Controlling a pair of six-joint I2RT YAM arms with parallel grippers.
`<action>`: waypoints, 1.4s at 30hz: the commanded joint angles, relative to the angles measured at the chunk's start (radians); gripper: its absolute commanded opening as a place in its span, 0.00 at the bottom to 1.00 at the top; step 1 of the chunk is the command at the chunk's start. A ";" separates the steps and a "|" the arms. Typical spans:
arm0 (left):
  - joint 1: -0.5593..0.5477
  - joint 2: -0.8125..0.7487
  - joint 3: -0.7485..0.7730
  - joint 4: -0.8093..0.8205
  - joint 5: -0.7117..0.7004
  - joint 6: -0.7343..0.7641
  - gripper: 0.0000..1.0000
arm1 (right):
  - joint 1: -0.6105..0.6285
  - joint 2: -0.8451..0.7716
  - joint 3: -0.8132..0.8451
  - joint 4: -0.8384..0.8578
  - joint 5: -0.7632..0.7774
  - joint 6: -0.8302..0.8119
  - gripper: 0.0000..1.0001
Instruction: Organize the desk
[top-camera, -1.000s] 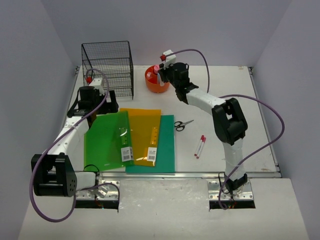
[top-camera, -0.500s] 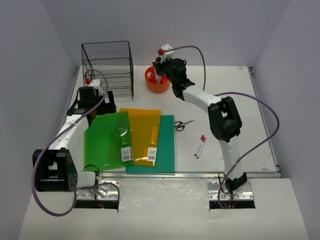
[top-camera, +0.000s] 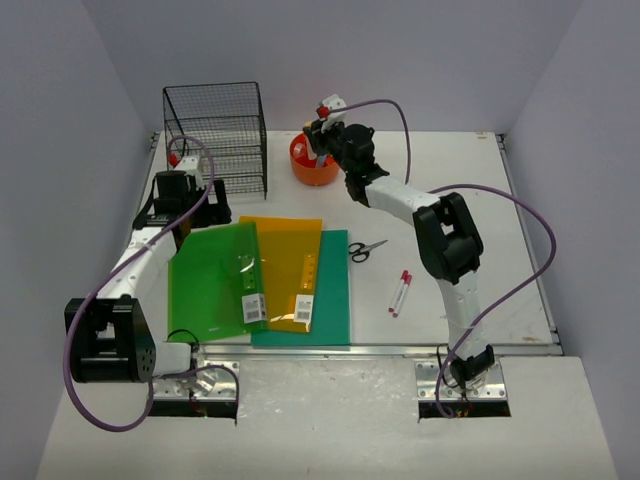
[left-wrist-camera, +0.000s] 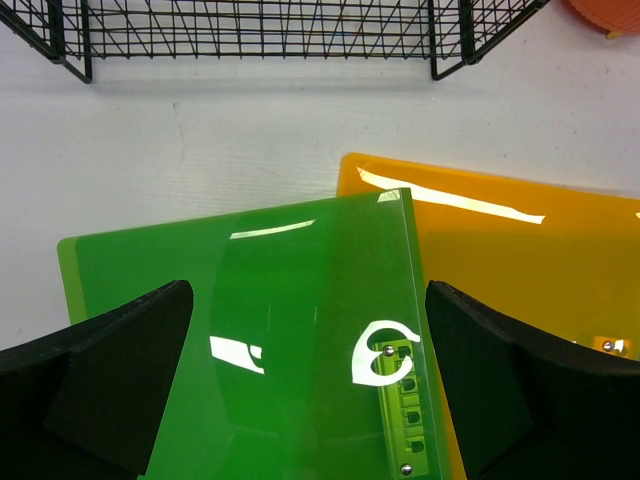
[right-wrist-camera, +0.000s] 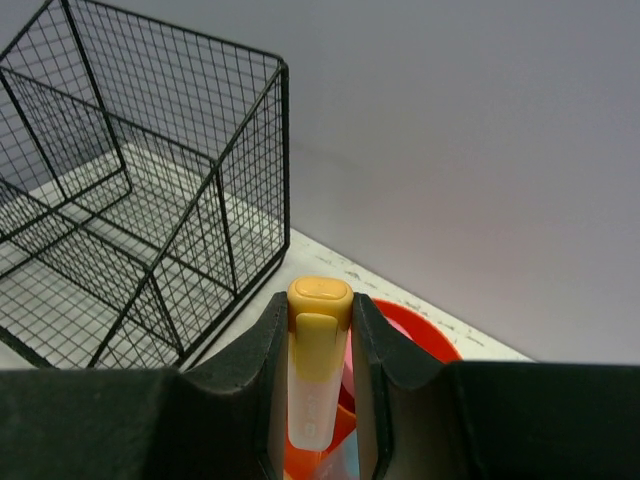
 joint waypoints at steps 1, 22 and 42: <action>0.013 0.005 0.044 0.020 -0.005 0.001 1.00 | 0.008 0.029 -0.034 0.128 -0.047 -0.033 0.00; 0.014 -0.012 0.051 0.019 0.024 0.034 1.00 | 0.012 -0.470 -0.340 -0.121 0.076 -0.021 0.72; 0.002 -0.067 -0.014 0.085 -0.048 0.118 1.00 | -0.250 -0.706 -0.742 -1.471 -0.064 0.467 0.57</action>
